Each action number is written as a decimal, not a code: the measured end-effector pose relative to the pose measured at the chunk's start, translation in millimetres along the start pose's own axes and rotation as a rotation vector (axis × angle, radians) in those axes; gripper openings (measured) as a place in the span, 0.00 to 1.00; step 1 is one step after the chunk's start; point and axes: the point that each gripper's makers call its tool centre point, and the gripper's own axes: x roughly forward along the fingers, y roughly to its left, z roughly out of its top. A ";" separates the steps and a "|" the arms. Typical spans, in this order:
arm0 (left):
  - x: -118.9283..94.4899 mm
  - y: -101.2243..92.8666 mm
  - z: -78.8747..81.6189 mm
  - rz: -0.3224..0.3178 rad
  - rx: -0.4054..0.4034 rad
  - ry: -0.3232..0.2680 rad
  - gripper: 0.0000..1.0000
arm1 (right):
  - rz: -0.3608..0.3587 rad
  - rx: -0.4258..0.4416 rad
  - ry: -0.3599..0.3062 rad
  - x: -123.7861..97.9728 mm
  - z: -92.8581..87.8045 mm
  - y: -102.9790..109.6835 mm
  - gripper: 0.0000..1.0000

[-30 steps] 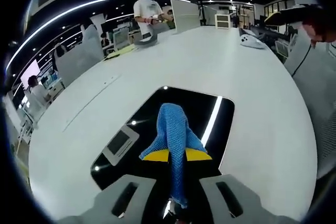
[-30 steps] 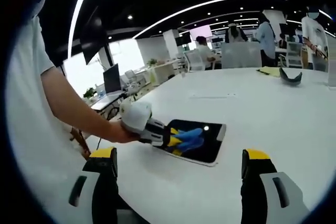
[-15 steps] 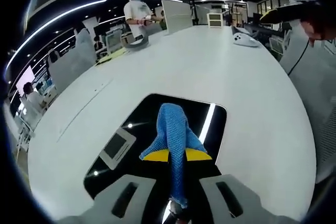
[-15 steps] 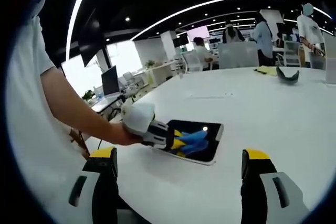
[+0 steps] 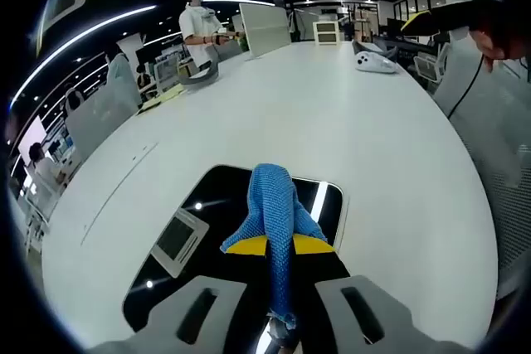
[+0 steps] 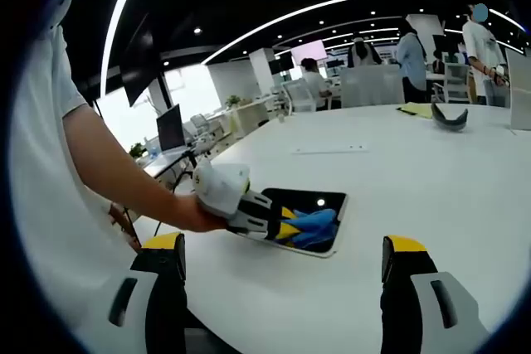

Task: Wipe the mirror surface with the cleaning cloth until all visible marks leave the cleaned area.

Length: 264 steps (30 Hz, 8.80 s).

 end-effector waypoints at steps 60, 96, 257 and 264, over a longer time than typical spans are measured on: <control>24.1 -32.8 28.3 -0.072 0.011 -0.048 0.06 | -0.032 0.023 0.010 -1.9 -3.6 -13.6 0.99; 29.1 -11.5 28.1 -0.095 -0.001 -0.063 0.06 | -0.043 0.029 0.018 -0.9 -3.6 -19.5 0.98; 4.3 57.7 -7.7 0.135 -0.157 -0.036 0.06 | -0.023 0.000 0.014 0.9 4.8 -12.0 0.98; -0.5 49.9 -10.0 0.137 -0.163 -0.037 0.06 | -0.016 -0.004 0.013 0.1 4.7 -9.3 0.98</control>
